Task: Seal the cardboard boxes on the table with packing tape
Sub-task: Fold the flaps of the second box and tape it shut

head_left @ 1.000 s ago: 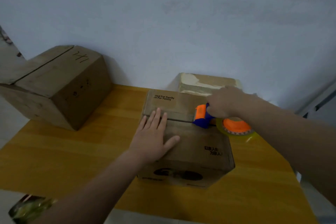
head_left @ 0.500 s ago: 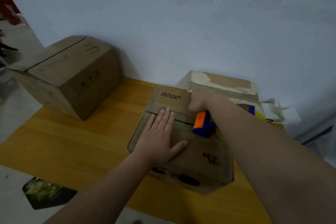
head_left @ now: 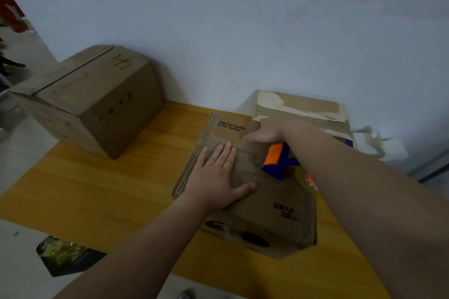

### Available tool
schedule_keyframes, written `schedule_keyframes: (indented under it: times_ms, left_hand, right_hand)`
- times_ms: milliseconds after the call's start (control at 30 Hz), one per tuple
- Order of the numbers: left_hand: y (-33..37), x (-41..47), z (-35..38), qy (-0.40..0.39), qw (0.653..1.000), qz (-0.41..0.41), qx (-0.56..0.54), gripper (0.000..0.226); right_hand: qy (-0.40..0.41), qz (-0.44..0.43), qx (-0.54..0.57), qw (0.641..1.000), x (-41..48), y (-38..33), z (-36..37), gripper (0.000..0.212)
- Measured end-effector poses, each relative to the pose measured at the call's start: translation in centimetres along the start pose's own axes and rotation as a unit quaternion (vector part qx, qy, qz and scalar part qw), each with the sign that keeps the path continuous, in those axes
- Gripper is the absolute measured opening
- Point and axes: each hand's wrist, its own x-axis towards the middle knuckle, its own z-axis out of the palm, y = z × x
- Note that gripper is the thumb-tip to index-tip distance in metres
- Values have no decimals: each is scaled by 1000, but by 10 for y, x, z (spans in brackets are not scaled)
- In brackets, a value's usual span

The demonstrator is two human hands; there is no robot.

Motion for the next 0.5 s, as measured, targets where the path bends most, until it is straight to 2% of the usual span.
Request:
schedule_keyframes:
  times_ms: [233, 333, 400, 500]
  left_hand:
    - [-1, 1, 2, -7, 1000, -1, 10, 106]
    - [-3, 3, 1, -13, 1000, 0, 9, 108]
    - [-3, 4, 0, -17, 1000, 1, 13, 110]
    - [-2, 3, -2, -27, 1000, 4, 11, 112]
  right_hand:
    - [106, -100, -182, 972, -55, -9, 1, 87]
    - [106, -88, -289, 947, -92, 9, 7, 84]
    - [119, -83, -313, 939, -108, 25, 10, 79]
    - [164, -82, -285, 941, -118, 43, 8, 74]
